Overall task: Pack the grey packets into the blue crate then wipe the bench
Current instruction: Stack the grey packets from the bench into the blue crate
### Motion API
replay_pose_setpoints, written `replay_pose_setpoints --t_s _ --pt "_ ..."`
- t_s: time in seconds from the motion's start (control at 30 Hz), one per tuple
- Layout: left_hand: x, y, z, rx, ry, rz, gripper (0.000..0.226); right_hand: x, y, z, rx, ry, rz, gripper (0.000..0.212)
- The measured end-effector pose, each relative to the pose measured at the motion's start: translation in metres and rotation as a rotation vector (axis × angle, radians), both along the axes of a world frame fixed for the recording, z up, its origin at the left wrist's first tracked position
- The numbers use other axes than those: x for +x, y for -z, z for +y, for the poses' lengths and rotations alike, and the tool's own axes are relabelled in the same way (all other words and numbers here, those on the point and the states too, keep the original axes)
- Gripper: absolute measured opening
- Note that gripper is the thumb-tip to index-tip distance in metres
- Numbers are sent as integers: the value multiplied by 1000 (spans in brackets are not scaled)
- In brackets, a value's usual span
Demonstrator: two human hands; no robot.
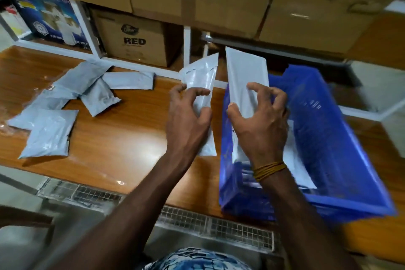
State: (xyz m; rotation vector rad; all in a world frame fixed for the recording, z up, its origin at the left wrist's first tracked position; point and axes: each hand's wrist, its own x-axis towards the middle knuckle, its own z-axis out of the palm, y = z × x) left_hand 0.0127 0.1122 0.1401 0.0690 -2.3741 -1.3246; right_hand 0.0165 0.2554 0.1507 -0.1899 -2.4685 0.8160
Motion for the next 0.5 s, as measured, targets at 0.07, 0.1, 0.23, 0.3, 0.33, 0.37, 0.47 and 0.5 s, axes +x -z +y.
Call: replay_pose_setpoints --t_s 0.07,0.1,0.23,0.3,0.33,0.37,0.47,0.5 --pt "-10 -5 31 -22 39 17 34 -1 -1 33 -8 57 0 58" --pt "-15 -7 46 -47 57 15 35 -3 1 47 -7 87 -12 57" --pt "-40 -5 102 -170 96 -62 37 -14 18 95 46 213 -169 56" --pt "-53 1 122 -208 137 -126 38 -22 29 112 61 242 -272 57" --pt "-60 6 130 -233 158 -175 39 -26 35 119 69 252 -324 59" --pt "-67 13 138 -269 173 -236 39 -31 41 126 78 258 -378 60" --pt "-78 32 157 -424 182 -374 37 -45 59 138 114 247 -536 67" --pt "-79 38 162 -467 194 -400 35 -50 67 140 115 234 -590 69"
